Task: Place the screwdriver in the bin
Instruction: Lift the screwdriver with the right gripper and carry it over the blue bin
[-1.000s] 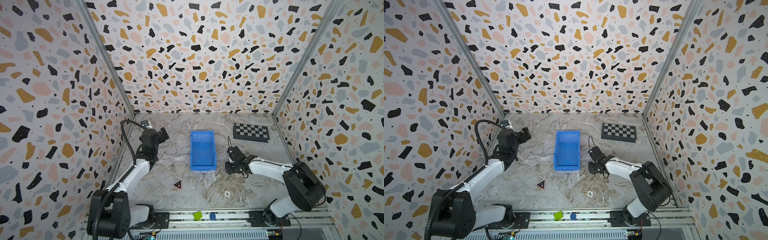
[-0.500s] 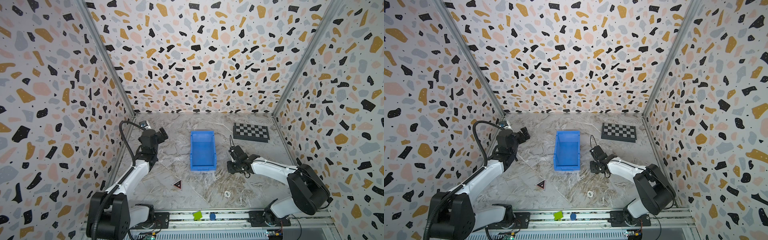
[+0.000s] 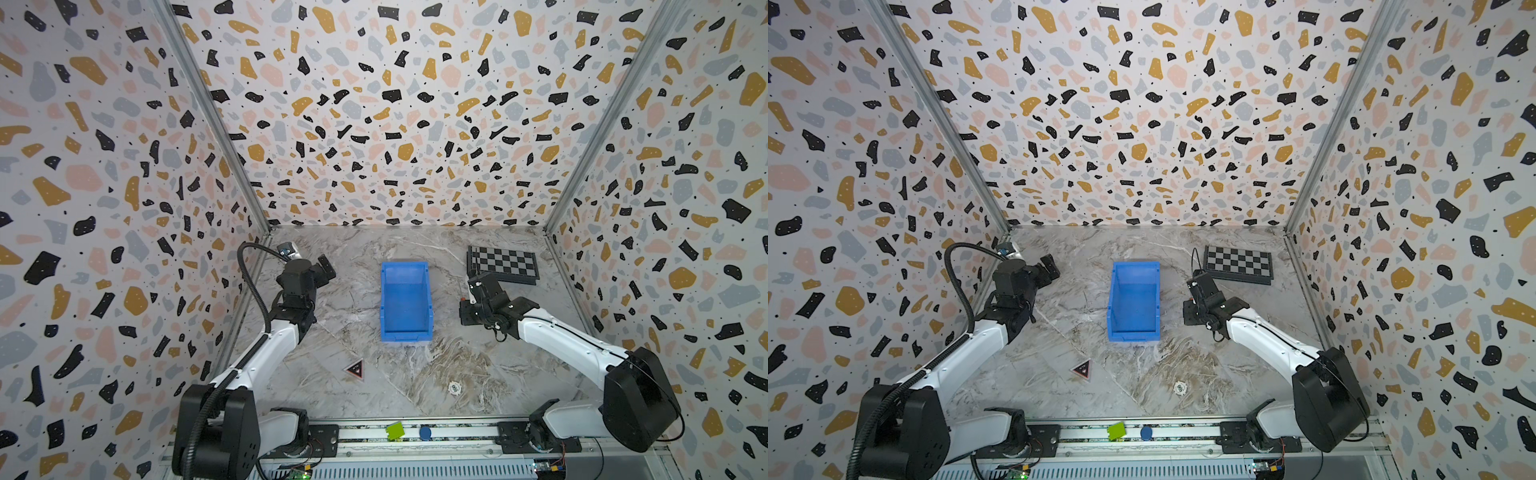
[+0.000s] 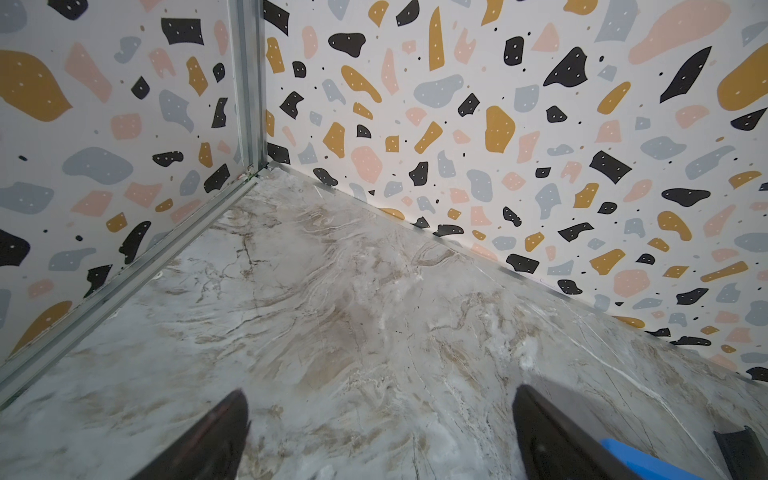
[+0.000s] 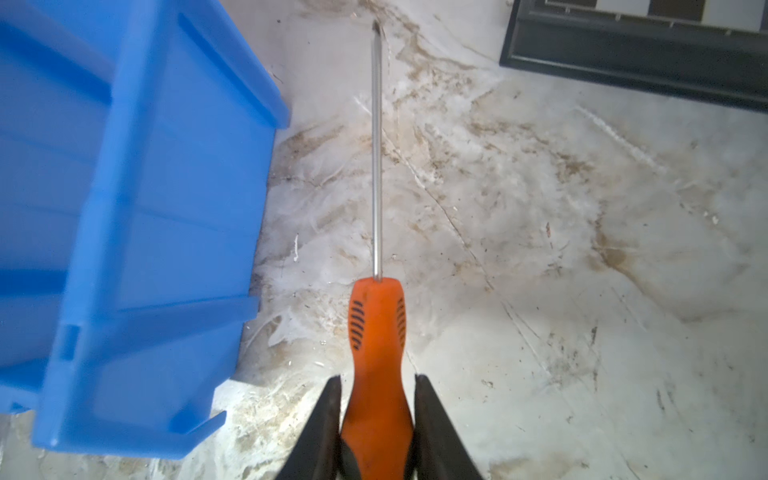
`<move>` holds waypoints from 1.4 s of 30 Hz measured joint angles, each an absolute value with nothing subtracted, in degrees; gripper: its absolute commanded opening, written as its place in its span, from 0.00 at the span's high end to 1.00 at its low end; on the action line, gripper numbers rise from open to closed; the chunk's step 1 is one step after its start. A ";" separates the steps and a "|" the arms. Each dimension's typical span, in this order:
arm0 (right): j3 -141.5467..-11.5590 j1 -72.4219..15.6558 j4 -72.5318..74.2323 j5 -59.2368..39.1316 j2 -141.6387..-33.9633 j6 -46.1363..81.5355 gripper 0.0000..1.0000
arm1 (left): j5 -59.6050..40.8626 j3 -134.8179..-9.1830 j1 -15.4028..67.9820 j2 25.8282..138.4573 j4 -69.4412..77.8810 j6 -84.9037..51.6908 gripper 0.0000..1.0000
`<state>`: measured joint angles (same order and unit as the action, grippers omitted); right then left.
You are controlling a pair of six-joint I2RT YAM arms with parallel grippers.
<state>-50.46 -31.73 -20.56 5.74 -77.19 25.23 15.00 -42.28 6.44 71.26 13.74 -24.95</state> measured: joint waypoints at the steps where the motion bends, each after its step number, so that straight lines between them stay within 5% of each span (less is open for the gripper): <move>1: -50.48 -31.73 -20.60 5.76 -76.53 25.08 0.74 | 14.85 -42.57 6.44 71.66 13.04 -24.99 0.00; 17: -59.02 -34.28 -23.90 5.30 -74.22 22.50 0.73 | 13.76 -43.64 6.44 72.25 10.70 -26.52 0.00; 42: -73.36 -49.78 -23.97 5.76 -94.39 23.70 0.72 | 10.98 -45.39 6.44 72.12 10.66 -26.13 0.00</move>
